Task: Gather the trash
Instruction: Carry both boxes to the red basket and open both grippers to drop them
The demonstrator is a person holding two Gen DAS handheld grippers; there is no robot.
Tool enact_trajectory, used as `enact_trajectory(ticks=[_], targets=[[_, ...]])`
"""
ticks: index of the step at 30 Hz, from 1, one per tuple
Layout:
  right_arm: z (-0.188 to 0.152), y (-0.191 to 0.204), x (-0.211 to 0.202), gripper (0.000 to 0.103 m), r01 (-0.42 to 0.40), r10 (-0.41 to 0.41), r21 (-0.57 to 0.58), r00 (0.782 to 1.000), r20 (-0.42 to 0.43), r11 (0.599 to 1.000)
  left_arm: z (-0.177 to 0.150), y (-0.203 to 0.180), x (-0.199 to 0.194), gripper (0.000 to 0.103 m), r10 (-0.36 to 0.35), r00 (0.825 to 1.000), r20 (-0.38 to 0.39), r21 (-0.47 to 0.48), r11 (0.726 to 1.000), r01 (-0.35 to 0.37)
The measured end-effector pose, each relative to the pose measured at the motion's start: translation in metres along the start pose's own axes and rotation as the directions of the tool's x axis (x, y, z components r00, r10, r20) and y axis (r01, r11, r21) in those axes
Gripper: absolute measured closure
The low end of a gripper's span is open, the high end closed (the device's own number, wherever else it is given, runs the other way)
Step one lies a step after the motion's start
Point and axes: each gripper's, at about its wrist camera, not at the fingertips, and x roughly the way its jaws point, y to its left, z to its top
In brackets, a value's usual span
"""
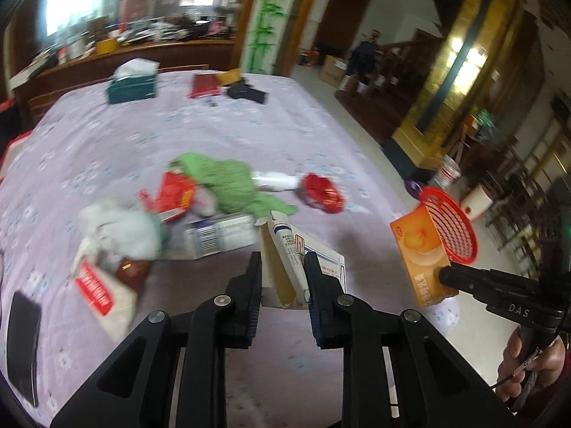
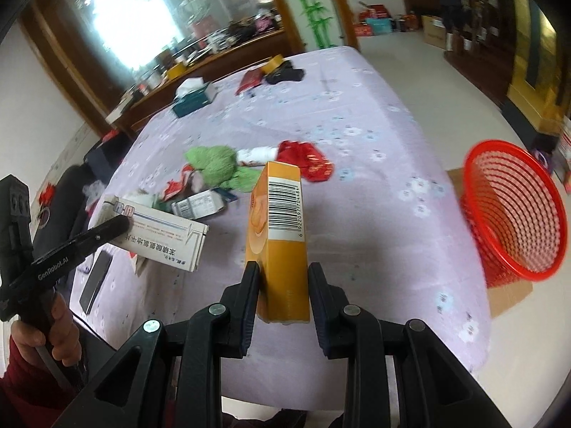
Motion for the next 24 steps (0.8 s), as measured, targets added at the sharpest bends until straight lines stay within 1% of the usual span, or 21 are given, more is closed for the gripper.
enact_trajectory(ticks=[7,12,15,17,20,24], targets=[[-0.003,-0.056,-0.030,0.073,0.077,-0.082,0.131,0.996,0.036,0.988,0.019,-0.069,0.024,0.081,-0.096,0.995,-0.023,0.117,0.988,0.098],[0.004,-0.107,-0.055,0.073,0.126,-0.145,0.225,0.987,0.071,0.966,0.038,-0.129,0.048,0.081,-0.157,0.987,-0.038,0.177,0.971,0.161],[0.014,-0.140,-0.071,0.073,0.158,-0.189,0.273,0.978,0.092,0.949,0.048,-0.163,0.065,0.081,-0.191,0.980,-0.049,0.200,0.960,0.197],[0.019,-0.158,-0.079,0.073,0.174,-0.212,0.298,0.972,0.100,0.938,0.054,-0.188,0.079,0.081,-0.199,0.978,-0.054,0.223,0.953,0.206],[0.027,-0.189,-0.083,0.073,0.201,-0.242,0.326,0.966,0.092,0.924,0.060,-0.219,0.099,0.081,-0.207,0.976,-0.067,0.245,0.945,0.217],[0.034,-0.220,-0.077,0.073,0.230,-0.268,0.346,0.961,0.067,0.910,0.064,-0.251,0.129,0.081,-0.201,0.975,-0.097,0.262,0.940,0.220]])
